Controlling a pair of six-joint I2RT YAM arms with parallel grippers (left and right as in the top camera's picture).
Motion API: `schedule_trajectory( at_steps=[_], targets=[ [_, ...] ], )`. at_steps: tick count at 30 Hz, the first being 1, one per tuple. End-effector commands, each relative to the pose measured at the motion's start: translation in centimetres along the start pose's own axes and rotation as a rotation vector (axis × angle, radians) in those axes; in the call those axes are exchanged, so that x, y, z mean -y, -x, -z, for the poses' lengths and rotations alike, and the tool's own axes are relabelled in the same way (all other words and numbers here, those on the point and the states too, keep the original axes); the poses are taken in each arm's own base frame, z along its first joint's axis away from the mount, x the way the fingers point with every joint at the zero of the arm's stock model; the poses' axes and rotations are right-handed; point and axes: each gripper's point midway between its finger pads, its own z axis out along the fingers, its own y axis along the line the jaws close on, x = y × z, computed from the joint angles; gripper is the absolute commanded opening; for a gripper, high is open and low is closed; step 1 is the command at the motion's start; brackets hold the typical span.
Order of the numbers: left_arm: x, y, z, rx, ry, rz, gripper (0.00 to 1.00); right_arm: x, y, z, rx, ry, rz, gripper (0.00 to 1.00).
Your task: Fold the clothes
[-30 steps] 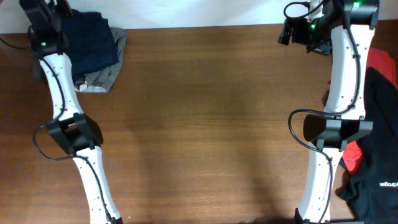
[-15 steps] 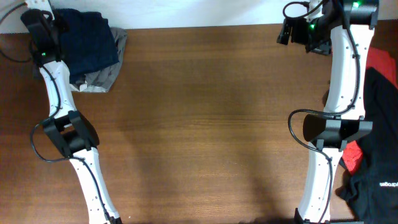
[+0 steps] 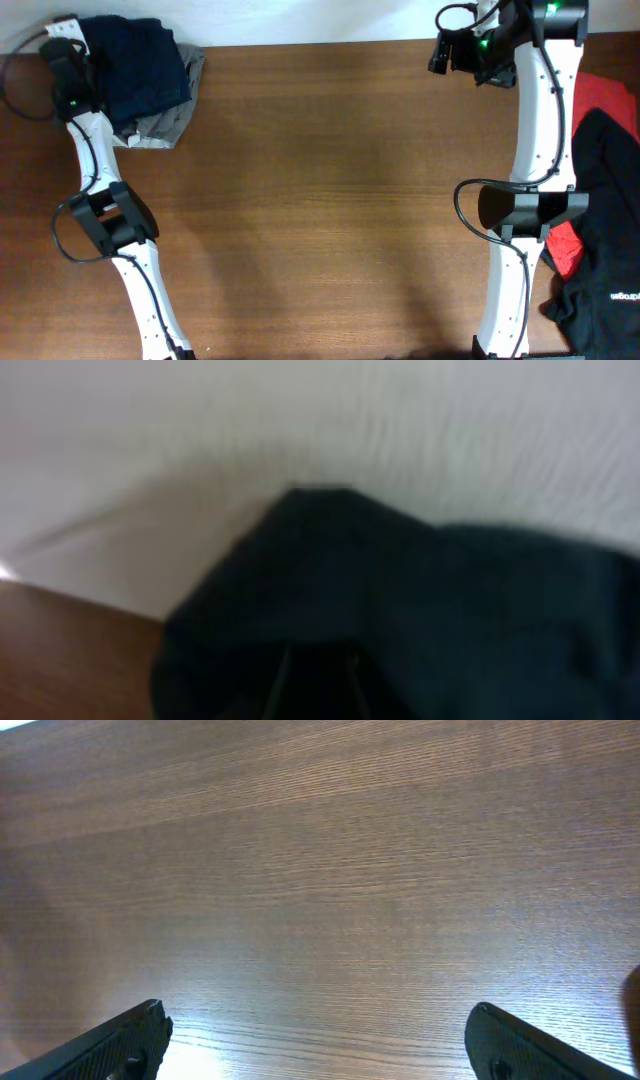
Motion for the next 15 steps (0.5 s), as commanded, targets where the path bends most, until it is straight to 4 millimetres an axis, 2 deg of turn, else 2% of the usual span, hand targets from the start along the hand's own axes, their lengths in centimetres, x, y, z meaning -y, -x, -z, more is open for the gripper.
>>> schedule_trajectory(
  at_steps=[1, 4, 6, 11, 13, 14, 15],
  targets=[
    [-0.5, -3.0, -0.5, -0.048, 0.010, -0.007, 0.19, -0.4, -0.3, -0.4, -0.018, 0.013, 0.009, 0.99],
    [-0.5, -1.4, -0.4, -0.007, 0.012, -0.010, 0.20, -0.4, -0.3, -0.4, -0.018, 0.013, 0.009, 0.99],
    [-0.2, 0.9, 0.1, 0.032, 0.006, -0.014, 0.20, -0.4, -0.3, -0.4, -0.017, 0.013, 0.009, 0.99],
    [1.7, 8.9, 2.5, 0.165, -0.027, -0.028, 0.29, -0.1, -0.2, 0.1, -0.005, -0.007, 0.011, 0.99],
    [2.8, 11.9, 3.8, 0.202, -0.044, -0.032, 0.39, 0.5, 0.0, 0.5, 0.009, -0.043, 0.012, 0.99],
    [3.3, 12.9, 4.3, 0.206, -0.053, -0.034, 0.49, 0.7, 0.0, 0.8, 0.017, -0.056, 0.012, 0.99],
    [3.8, 14.2, 5.0, 0.212, -0.060, -0.036, 0.71, 0.8, 0.1, 1.2, 0.026, -0.066, 0.013, 0.99]
  ],
)
